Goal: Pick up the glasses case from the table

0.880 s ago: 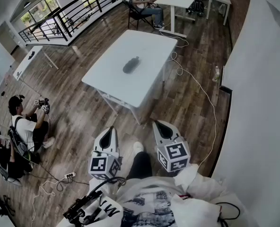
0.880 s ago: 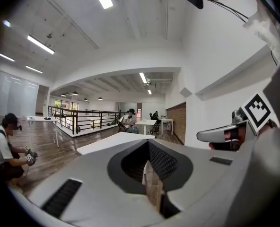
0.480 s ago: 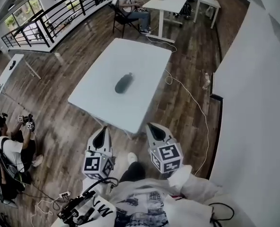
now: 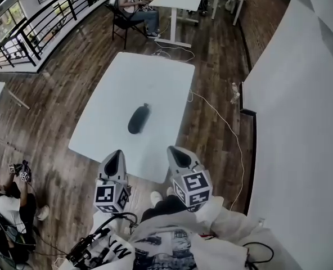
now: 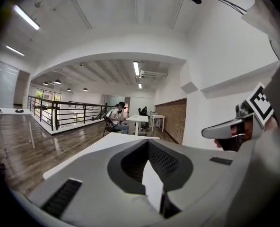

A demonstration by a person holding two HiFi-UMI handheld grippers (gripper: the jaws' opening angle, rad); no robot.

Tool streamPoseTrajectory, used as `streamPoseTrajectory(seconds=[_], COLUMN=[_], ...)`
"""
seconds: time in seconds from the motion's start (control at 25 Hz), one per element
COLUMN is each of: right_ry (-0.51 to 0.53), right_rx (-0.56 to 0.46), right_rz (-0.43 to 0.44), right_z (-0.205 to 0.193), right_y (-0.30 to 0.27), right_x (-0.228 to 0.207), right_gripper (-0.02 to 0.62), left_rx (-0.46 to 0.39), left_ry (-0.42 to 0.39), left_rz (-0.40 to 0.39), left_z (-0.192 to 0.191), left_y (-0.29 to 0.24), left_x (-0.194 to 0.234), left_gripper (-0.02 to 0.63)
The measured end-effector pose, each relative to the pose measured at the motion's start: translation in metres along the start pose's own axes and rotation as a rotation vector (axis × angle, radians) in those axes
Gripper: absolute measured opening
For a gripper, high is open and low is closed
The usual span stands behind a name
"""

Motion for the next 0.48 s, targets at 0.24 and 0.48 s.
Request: streamPoseTrajectory(seconds=[0.24,0.48], right_ry=[-0.023,-0.052], right_rx=[-0.009,-0.015], right_rz=[0.040,0.080], right_z=[0.012,0.012], right_y=[-0.042,-0.066], right_x=[-0.009,-0.020], right_gripper=[-0.002,-0.002], left_rx=[0.068,0.103], left_ry=[-0.029,-0.071], left_rz=[0.025,0.037], left_z=[0.005,0.008], left_y=[-0.028,-0.067], left_x=[0.010,0.018], left_gripper=[0.021,0.021])
Point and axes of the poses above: the fingertips, and each gripper's own axes: y backward along the fingers, x to its left, z out of its top, the point moved 1 cm from there along y, backward along the fingers, and after that the axes turned 11 degrees about y, right-handed, at the moved point
